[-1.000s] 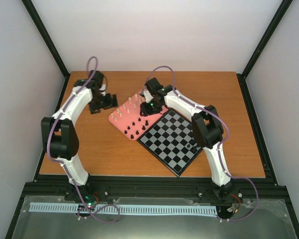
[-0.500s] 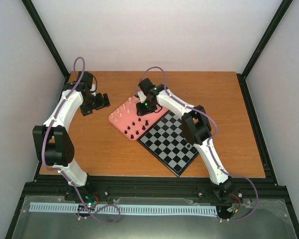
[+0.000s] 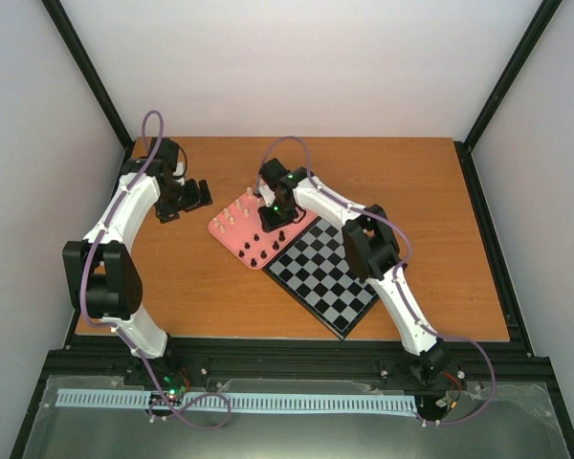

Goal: Set up the chess pieces on the board
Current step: Pick up the chess piece from the storage box.

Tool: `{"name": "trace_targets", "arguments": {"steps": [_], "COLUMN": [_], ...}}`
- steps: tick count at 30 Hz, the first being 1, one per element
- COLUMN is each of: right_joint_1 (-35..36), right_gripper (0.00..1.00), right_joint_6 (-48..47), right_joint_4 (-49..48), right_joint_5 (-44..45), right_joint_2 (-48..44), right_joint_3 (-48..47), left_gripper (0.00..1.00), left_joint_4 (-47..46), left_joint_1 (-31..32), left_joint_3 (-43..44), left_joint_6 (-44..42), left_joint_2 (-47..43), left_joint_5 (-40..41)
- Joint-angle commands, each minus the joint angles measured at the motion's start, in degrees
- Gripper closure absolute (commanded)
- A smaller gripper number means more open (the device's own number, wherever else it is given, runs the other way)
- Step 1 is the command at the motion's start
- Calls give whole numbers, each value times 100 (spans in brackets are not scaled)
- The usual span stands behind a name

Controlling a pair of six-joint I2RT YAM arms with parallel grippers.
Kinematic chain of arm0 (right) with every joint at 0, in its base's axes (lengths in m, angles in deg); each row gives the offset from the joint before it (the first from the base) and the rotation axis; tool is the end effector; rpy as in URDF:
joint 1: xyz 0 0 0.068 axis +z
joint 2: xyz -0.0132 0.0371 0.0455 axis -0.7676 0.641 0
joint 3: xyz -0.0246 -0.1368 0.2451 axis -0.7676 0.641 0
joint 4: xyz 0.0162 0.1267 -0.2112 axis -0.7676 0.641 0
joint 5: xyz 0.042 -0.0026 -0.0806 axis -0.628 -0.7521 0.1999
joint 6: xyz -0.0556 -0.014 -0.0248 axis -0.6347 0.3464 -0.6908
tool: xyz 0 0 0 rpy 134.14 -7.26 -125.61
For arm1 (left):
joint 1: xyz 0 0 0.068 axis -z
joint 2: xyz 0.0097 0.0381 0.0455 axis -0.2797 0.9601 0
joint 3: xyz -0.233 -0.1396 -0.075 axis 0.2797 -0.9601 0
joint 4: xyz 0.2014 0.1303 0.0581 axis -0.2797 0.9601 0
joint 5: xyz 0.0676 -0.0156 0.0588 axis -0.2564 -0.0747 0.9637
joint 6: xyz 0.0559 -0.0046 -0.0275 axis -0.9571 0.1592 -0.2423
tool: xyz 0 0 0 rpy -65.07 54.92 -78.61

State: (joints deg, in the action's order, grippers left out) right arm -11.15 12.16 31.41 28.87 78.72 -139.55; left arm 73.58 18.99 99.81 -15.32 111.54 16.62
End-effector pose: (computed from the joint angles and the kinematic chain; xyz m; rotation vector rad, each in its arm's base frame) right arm 0.3884 0.3315 0.1571 -0.8850 2.7734 0.5606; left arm 0.3246 -0.0226 0.2819 -0.4792 2.7744 -0.3124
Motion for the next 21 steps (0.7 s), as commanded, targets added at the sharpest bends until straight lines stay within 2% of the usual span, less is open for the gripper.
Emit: {"name": "trace_targets", "arguments": {"steps": [1, 7, 13, 21], "right_joint_1": [32, 31, 35, 11], "right_gripper": [71, 80, 93, 96], "right_joint_6": [-64, -54, -58, -17], "right_joint_4": [156, 175, 239, 303], "right_joint_5": [190, 231, 328, 732], "right_joint_2": [161, 182, 118, -627], "right_joint_3": [-257, -276, -315, -282], "left_gripper": [0, 0, 0, 0], "left_joint_4": [-118, -129, -132, -119], "left_joint_1": [13, 14, 14, 15], "left_joint_3": [-17, -9, 6, 43], "left_joint_6": [65, 63, 64, 62], "left_joint_2": [19, 51, 66, 33], "left_joint_5": [-92, -153, -181, -204]}}
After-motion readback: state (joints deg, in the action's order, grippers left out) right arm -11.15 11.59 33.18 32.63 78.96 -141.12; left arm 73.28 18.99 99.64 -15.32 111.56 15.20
